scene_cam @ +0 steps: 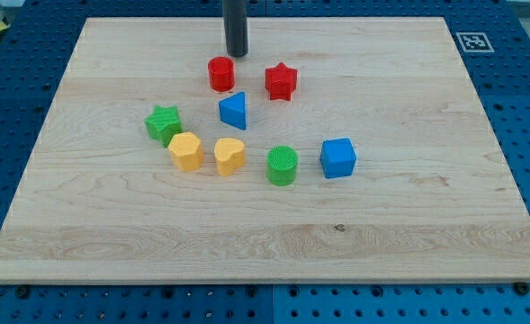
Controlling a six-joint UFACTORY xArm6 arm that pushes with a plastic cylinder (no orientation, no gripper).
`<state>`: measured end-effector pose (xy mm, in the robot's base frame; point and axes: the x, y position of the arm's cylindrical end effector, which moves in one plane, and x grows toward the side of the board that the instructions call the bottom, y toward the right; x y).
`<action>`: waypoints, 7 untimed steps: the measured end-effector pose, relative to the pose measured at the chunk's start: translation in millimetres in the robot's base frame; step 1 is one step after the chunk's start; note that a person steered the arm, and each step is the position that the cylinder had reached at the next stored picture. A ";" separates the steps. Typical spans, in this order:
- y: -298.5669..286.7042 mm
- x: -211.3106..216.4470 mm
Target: Move the red star right a bit
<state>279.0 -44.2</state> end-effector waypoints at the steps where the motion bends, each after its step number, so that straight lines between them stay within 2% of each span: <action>1: 0.3 20.6; 7: 21.5 61.2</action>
<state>340.2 -22.8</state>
